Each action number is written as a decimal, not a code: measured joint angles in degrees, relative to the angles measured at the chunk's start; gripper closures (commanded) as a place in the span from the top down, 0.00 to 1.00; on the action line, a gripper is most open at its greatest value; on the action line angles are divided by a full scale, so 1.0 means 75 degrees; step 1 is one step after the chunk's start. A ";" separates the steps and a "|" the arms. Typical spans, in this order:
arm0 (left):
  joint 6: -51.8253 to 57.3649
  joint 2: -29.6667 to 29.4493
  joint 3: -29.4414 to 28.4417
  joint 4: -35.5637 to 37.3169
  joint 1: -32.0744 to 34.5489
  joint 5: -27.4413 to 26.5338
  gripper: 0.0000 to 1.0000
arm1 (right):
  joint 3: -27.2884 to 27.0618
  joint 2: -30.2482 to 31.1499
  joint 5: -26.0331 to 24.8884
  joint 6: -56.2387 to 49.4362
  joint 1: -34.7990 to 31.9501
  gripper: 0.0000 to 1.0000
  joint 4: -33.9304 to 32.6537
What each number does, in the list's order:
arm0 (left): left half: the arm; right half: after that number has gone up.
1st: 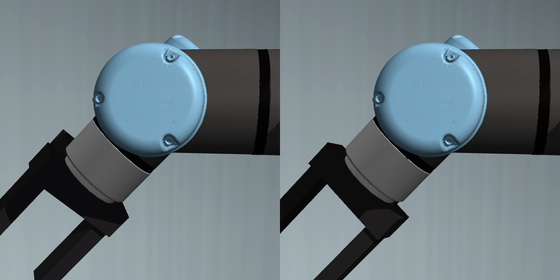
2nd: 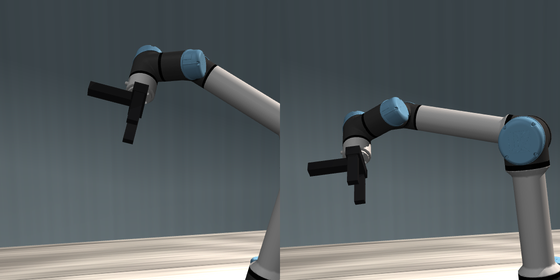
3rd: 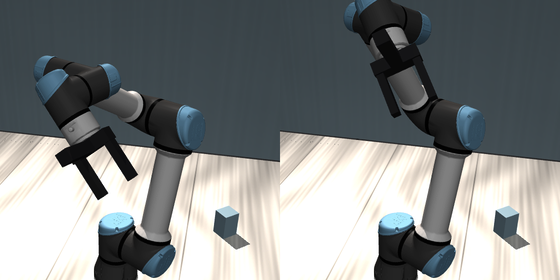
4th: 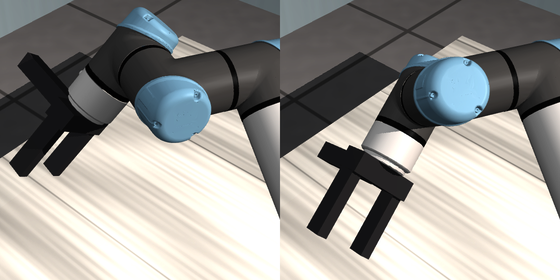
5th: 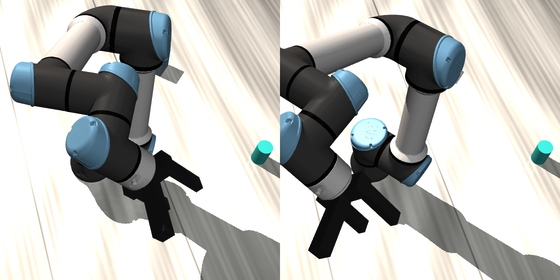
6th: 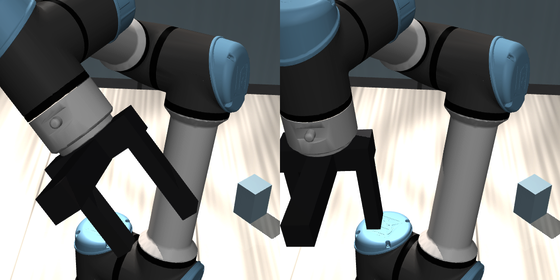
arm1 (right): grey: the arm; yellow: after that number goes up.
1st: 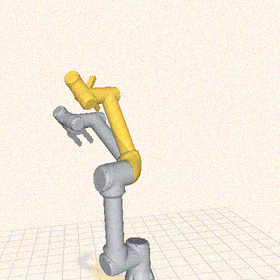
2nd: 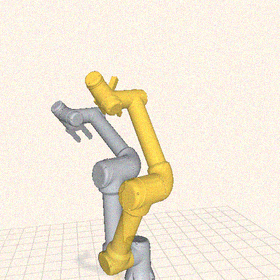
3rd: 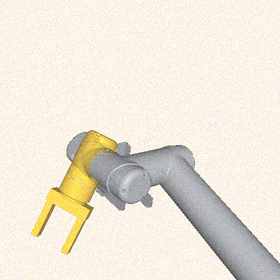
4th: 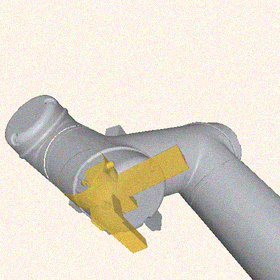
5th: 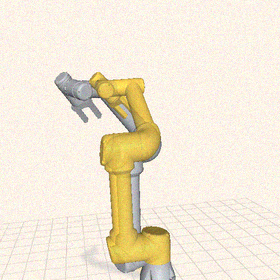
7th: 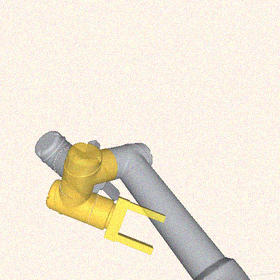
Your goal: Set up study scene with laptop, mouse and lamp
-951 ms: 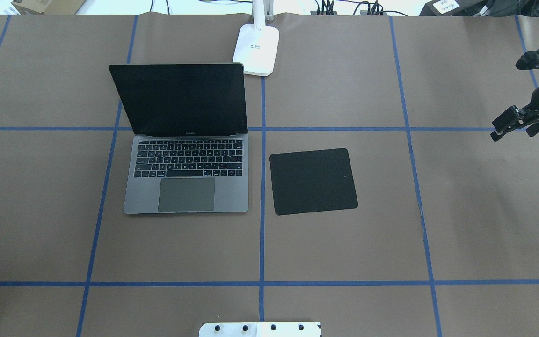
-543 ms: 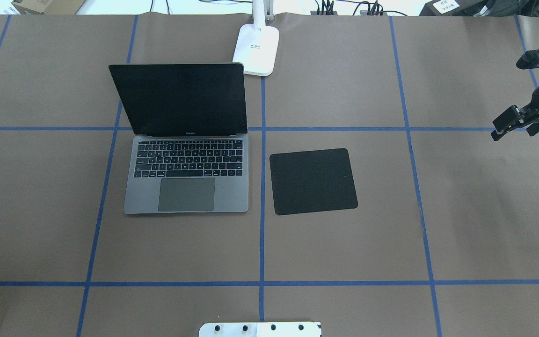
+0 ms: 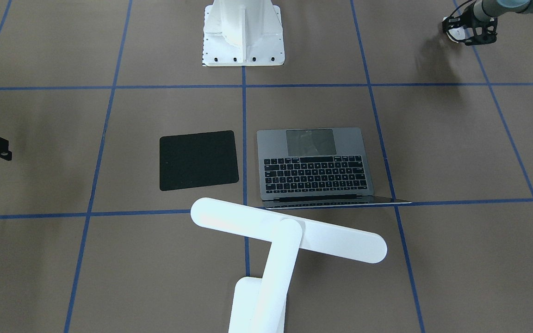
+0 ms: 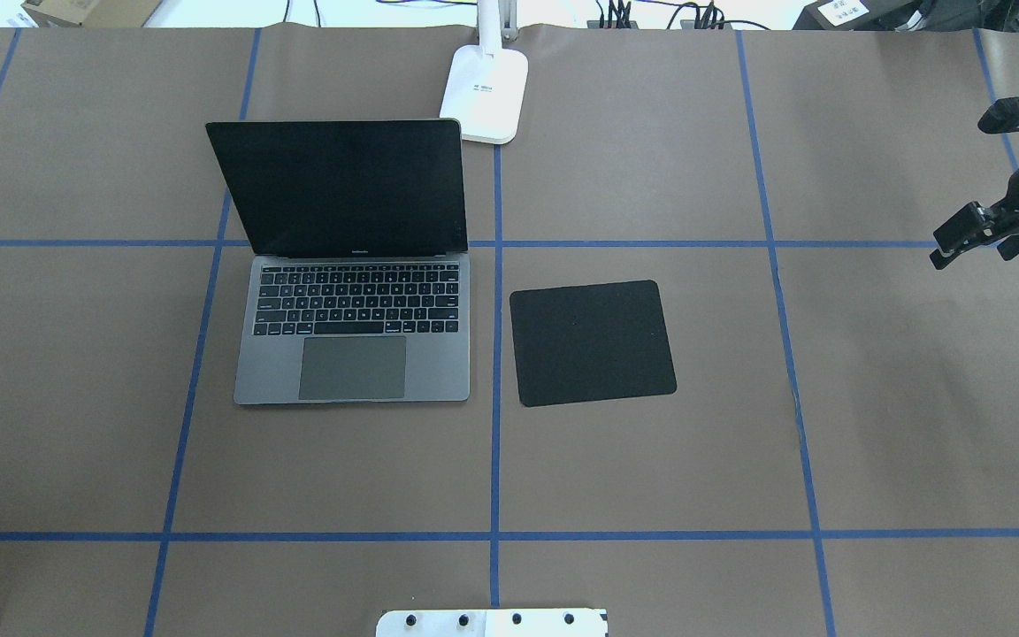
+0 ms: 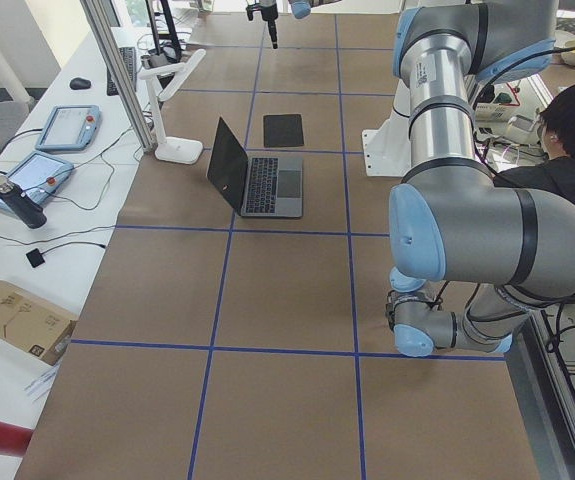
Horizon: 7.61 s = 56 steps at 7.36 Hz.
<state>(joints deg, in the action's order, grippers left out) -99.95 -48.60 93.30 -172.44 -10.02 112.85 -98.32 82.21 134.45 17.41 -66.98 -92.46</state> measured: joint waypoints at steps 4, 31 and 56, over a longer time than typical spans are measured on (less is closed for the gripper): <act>-0.0436 0.0043 0.0173 -0.0768 0.0053 -0.0043 0.53 | -0.0016 0.0028 0.0004 0.0011 0.0005 0.99 0.0000; 0.2754 -1.4340 -0.3830 1.0915 0.4955 0.0102 0.50 | 0.0283 0.0269 0.0018 -0.0165 -0.0549 0.99 0.0000; 0.8223 -0.7122 0.2377 1.1874 0.8954 0.0650 0.99 | 0.0230 0.0545 0.0227 -0.0143 -0.1673 0.99 0.0100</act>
<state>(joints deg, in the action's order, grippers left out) -38.28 -102.02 111.12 -83.38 57.14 117.72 -96.59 86.31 136.15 16.34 -79.53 -91.72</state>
